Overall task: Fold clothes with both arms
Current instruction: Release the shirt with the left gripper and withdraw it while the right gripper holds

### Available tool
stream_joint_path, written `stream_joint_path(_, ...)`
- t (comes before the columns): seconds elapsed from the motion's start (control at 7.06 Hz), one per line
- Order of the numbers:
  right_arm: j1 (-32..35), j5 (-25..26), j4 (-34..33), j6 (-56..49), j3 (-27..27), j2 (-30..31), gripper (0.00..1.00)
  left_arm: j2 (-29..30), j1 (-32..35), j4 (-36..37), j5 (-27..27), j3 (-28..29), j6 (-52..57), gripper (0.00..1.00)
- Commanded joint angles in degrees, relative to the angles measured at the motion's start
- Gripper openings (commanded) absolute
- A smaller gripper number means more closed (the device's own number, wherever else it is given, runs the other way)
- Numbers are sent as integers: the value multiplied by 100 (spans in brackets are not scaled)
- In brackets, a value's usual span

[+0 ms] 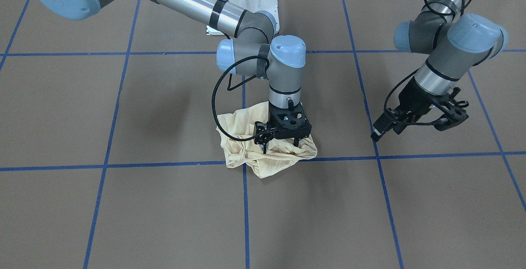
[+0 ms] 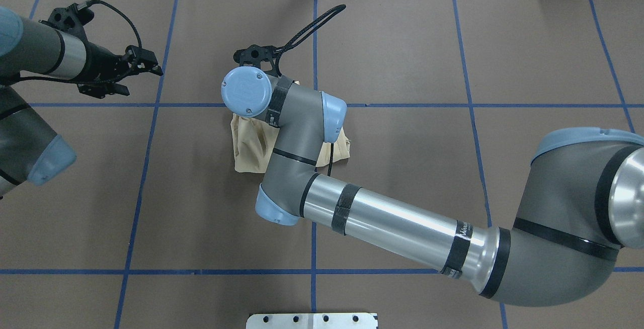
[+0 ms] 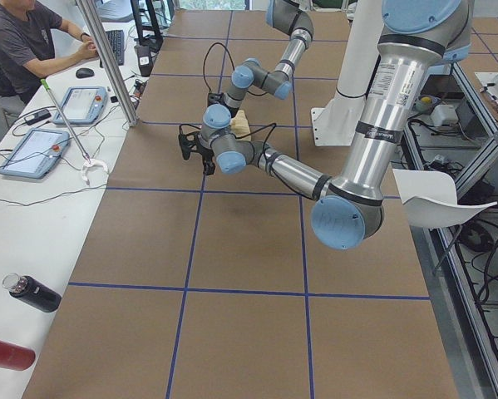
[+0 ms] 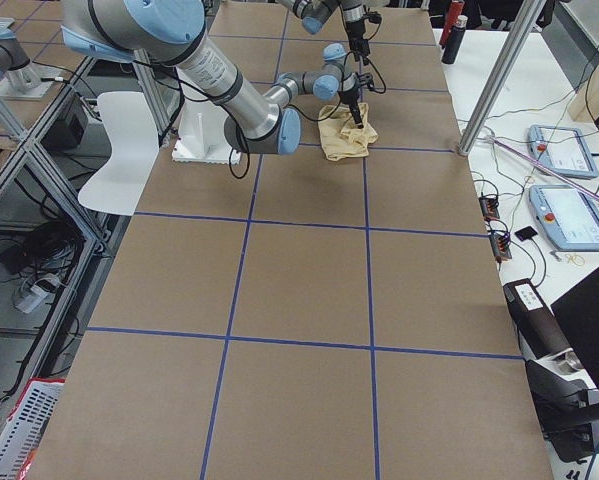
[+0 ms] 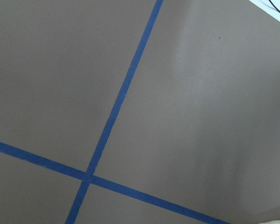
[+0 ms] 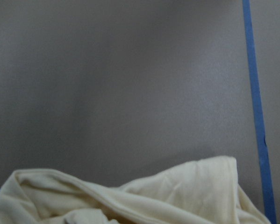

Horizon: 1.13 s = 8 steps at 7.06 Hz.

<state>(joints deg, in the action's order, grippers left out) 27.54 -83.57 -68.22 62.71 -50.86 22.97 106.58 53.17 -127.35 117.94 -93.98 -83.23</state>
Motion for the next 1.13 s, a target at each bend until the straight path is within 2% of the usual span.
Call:
stream_joint_path(0.0, 241, 192, 624, -153, 471, -248, 99, -32, 0, 0, 9, -6, 9, 100)
stream_joint_path(0.28, 313, 149, 451, -128, 342, -460, 99, -32, 96, 0, 27, 20, 139, 100)
stream_joint_path(0.57, 243, -95, -994, -58, -683, -346, 99, -32, 184, 9, 27, 20, 263, 100)
stream_joint_path(0.71, 243, -672, -1436, 465, -1132, -172, 99, -32, 185, 0, 114, 20, 264, 100)
stream_joint_path(0.85, 112, -834, -1484, 836, -1363, 99, 99, -32, 202, 9, 158, 11, 264, 100)
stream_joint_path(0.99, -124, -810, -1441, 1066, -1330, 250, 99, -32, 237, 9, 150, 20, 324, 100)
